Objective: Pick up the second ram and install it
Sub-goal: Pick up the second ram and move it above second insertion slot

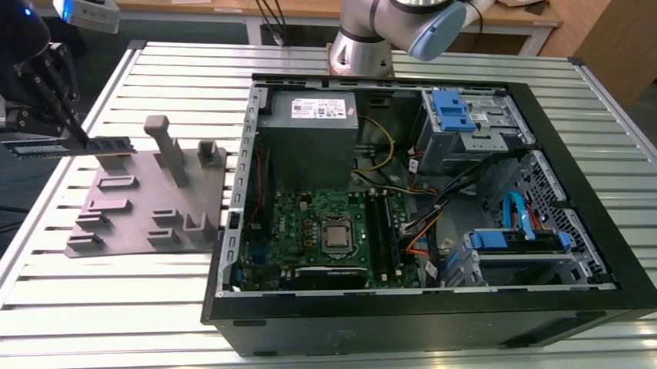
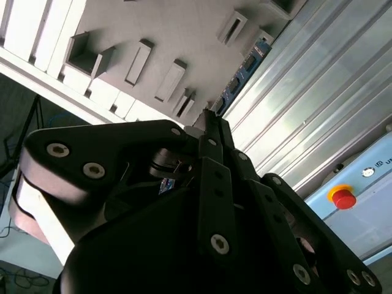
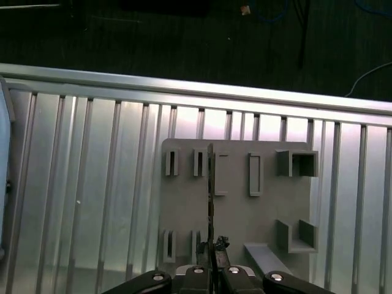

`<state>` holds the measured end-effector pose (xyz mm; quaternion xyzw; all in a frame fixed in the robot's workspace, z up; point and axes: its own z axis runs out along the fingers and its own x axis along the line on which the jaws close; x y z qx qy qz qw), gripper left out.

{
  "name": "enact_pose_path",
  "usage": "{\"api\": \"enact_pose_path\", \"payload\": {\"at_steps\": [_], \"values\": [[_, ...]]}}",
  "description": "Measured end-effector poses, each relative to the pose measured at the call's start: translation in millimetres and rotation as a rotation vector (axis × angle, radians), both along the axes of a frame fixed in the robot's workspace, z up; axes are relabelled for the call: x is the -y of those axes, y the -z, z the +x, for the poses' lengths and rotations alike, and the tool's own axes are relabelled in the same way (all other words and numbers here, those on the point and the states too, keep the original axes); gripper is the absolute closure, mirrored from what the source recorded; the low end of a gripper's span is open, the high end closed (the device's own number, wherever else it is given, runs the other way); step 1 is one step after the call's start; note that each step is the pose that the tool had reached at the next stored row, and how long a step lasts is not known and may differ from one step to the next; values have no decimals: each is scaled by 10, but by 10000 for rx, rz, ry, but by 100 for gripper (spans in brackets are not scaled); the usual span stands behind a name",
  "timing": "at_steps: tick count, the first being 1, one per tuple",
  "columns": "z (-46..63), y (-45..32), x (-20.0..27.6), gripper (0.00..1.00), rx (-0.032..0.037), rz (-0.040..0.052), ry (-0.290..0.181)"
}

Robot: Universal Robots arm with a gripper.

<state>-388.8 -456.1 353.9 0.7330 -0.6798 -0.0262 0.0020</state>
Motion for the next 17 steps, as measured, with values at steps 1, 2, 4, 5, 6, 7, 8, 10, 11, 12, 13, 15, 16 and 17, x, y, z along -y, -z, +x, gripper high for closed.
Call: {"api": "enact_pose_path", "payload": {"at_steps": [1, 2, 4, 5, 6, 7, 8, 10, 11, 12, 13, 15, 16, 17], "values": [[0, -15, 0, 89, 0, 0, 0], [0, -29, 0, 89, 0, 1, 0], [0, -60, 0, 89, 0, 1, 0], [0, -75, 0, 89, 1, 0, 0], [0, -90, 0, 89, 1, 1, 0], [0, -105, 0, 89, 1, 1, 0], [0, -119, 0, 89, 1, 1, 0], [0, -151, 0, 89, 0, 0, 0], [0, -166, 0, 89, 0, 0, 0], [0, -184, 0, 89, -1, 0, 0], [0, -201, 0, 89, 0, 0, 0], [0, -238, 0, 89, 1, 1, 0], [0, -259, 0, 89, 0, 1, 0], [0, -279, 0, 89, 0, 0, 0]]}}
